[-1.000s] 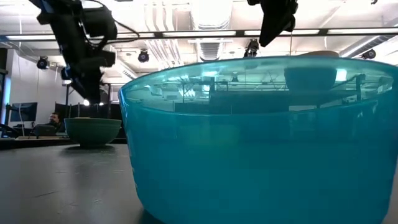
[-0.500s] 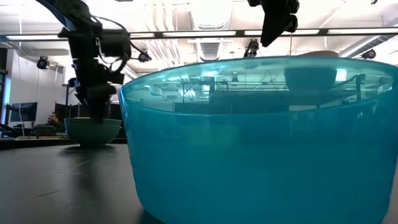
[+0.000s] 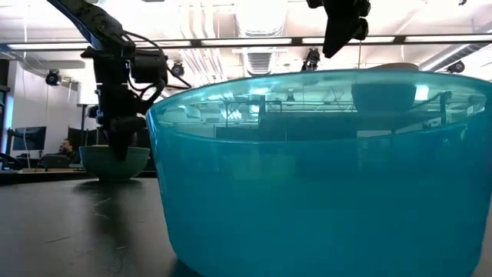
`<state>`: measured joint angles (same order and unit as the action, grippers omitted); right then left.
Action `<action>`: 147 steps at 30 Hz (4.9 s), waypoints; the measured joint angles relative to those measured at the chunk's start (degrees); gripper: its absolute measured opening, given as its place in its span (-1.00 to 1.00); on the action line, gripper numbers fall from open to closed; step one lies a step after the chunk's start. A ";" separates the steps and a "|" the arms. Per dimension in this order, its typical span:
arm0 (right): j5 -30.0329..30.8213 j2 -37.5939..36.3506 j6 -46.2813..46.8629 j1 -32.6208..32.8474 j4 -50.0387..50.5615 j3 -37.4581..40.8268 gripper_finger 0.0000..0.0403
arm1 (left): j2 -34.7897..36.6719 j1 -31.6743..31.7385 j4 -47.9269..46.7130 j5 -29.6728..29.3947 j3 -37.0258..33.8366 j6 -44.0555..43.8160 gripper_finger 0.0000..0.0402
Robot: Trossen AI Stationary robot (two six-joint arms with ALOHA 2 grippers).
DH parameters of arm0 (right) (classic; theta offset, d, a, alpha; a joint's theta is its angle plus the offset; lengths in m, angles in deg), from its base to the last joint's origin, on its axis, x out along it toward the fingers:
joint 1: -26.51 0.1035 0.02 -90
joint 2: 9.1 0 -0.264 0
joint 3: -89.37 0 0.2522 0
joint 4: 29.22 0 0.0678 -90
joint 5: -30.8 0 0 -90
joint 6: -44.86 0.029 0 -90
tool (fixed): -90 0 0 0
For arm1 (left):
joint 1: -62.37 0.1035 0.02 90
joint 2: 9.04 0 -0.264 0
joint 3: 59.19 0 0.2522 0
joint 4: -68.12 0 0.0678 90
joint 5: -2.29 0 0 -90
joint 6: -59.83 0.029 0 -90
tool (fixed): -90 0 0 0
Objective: Place and stack bowls onto a shelf
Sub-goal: Stack the green bowl on top of the white stacked bowls on the shelf
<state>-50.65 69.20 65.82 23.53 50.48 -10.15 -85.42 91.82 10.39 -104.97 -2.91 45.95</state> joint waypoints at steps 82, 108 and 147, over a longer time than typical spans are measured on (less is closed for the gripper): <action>-17.79 3.15 -41.56 19.60 -7.93 0.13 -0.39 | -21.83 -38.91 9.71 39.37 39.98 71.72 -1.00; -25.03 3.98 -41.79 19.71 -7.55 0.15 -0.86 | -21.84 -37.52 14.63 40.77 40.09 77.89 -0.98; -7.72 2.05 -28.44 18.24 18.06 -3.63 -0.96 | -21.29 -32.11 15.74 33.68 45.13 71.31 -0.36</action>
<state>-58.38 71.25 37.38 41.77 68.54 -13.78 -106.71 59.71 26.13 -71.29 42.22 117.26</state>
